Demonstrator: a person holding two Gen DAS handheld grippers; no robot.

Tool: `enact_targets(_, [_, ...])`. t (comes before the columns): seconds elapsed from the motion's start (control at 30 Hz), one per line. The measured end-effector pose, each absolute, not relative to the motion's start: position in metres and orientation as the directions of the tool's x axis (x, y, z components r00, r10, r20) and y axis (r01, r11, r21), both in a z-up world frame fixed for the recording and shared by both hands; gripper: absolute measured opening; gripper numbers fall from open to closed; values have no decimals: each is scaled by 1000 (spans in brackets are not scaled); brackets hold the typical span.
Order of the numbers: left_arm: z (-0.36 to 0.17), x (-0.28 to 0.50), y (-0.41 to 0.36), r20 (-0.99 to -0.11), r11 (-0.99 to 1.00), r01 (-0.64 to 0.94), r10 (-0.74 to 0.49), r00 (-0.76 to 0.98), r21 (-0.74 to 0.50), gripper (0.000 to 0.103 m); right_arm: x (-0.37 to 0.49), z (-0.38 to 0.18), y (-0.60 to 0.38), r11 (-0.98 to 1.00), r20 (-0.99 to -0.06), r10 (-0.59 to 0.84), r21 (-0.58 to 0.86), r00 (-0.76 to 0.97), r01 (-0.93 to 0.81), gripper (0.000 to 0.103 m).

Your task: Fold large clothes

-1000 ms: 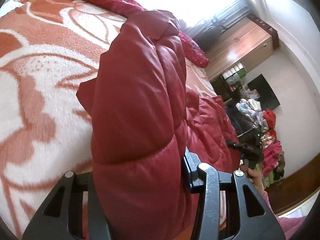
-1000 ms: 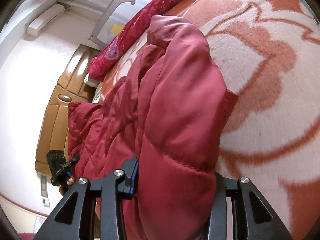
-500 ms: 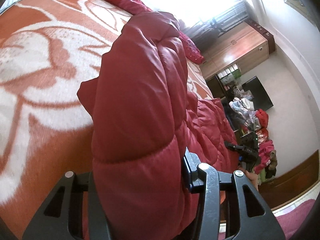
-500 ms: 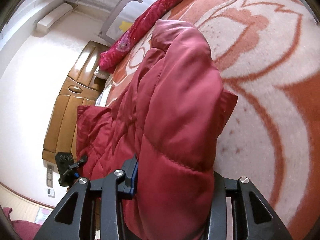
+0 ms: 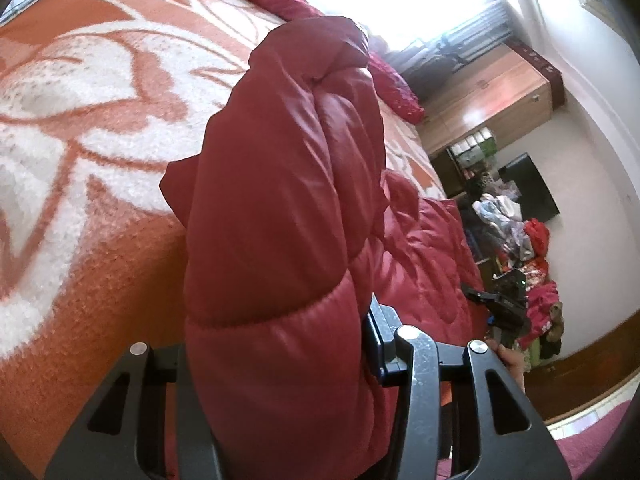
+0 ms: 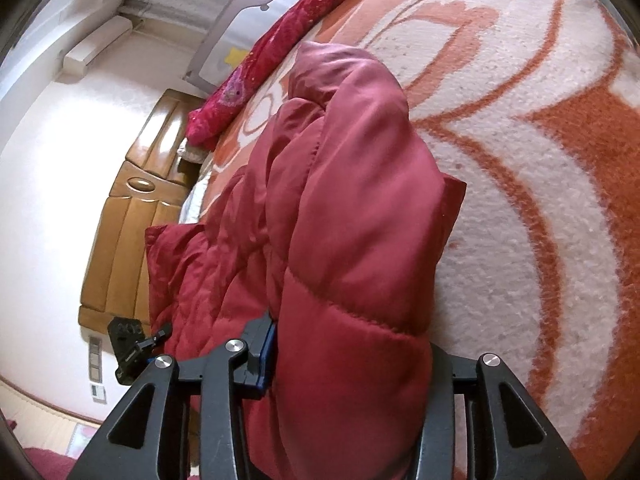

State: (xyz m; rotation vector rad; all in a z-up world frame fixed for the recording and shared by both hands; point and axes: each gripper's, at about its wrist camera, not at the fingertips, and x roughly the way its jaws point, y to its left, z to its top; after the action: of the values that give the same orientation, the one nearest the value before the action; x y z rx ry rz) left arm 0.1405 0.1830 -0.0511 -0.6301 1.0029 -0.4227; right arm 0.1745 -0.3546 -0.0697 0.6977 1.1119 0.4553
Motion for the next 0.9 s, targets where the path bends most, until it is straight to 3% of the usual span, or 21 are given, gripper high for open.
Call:
enact_targets(0.57, [-86, 145, 180, -723, 804, -43, -508, 469, -593, 64, 179, -98, -352, 770, -712, 562, 636, 422, 48, 69])
enact_targets(0.9, [-47, 125, 167, -767, 874, -54, -393, 507, -484, 68, 170, -79, -353, 795, -734, 498, 599, 462, 95, 79])
